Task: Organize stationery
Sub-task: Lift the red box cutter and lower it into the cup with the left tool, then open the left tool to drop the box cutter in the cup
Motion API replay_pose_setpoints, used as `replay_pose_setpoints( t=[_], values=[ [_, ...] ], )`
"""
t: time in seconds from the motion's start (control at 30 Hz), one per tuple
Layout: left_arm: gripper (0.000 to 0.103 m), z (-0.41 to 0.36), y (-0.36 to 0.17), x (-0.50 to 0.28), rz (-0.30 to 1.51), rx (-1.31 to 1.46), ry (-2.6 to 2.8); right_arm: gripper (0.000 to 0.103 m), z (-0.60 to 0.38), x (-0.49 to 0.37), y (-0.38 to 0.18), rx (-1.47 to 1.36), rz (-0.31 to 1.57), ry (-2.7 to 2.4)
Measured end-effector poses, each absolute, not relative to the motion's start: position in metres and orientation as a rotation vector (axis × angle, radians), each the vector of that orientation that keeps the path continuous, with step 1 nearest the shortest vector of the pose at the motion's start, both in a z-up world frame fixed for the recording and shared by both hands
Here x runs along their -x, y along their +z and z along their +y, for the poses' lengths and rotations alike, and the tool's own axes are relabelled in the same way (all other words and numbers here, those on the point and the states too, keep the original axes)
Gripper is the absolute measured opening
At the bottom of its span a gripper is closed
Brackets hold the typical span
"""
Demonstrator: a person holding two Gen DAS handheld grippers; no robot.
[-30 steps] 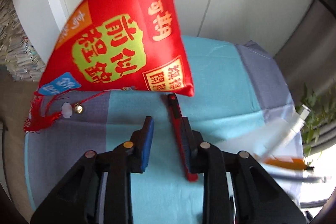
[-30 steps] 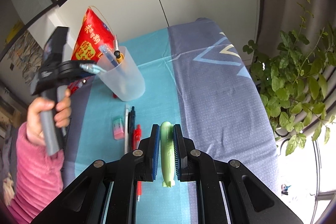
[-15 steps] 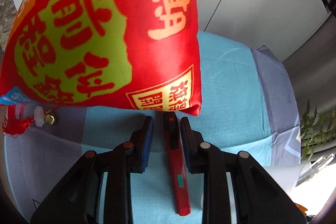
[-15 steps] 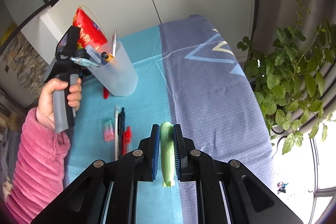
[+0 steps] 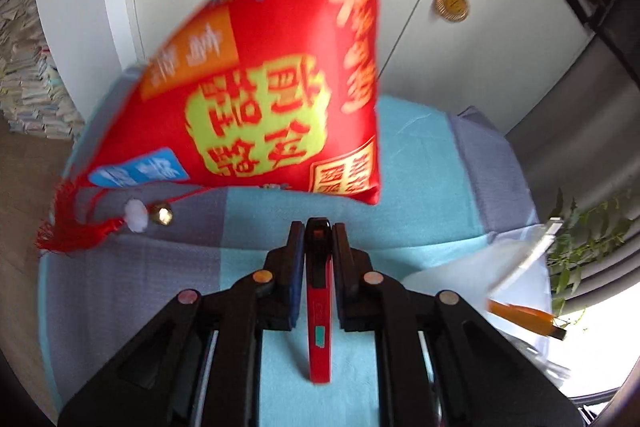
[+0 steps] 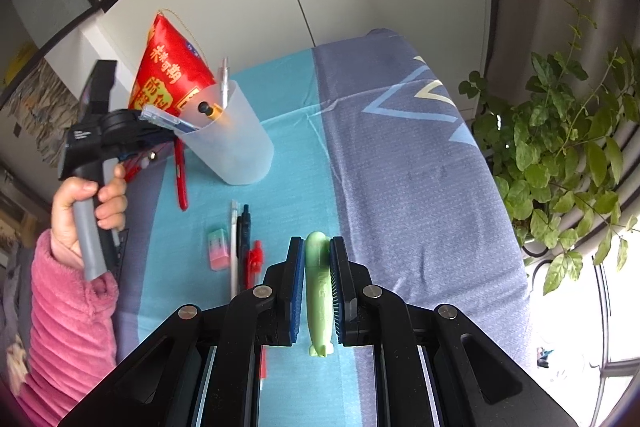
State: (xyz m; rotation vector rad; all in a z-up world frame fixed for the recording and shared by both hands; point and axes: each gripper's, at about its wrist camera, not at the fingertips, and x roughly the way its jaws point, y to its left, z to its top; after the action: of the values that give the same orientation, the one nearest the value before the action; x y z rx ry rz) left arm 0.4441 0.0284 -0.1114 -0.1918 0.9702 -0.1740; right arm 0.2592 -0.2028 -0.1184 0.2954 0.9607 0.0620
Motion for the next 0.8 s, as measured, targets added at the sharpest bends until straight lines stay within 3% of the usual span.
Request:
replay_pose_setpoints(
  t=[0.43,0.8],
  values=[
    [0.011,0.004,-0.002,-0.389,0.693,0.137,-0.298,0.011,-0.202,-0.250,-0.112,-0.295,0.948,0.053],
    [0.011,-0.024,-0.002,-0.380,0.721,0.061,-0.365,0.011,-0.206,-0.250,-0.113,-0.303,0.945,0.057]
  ],
)
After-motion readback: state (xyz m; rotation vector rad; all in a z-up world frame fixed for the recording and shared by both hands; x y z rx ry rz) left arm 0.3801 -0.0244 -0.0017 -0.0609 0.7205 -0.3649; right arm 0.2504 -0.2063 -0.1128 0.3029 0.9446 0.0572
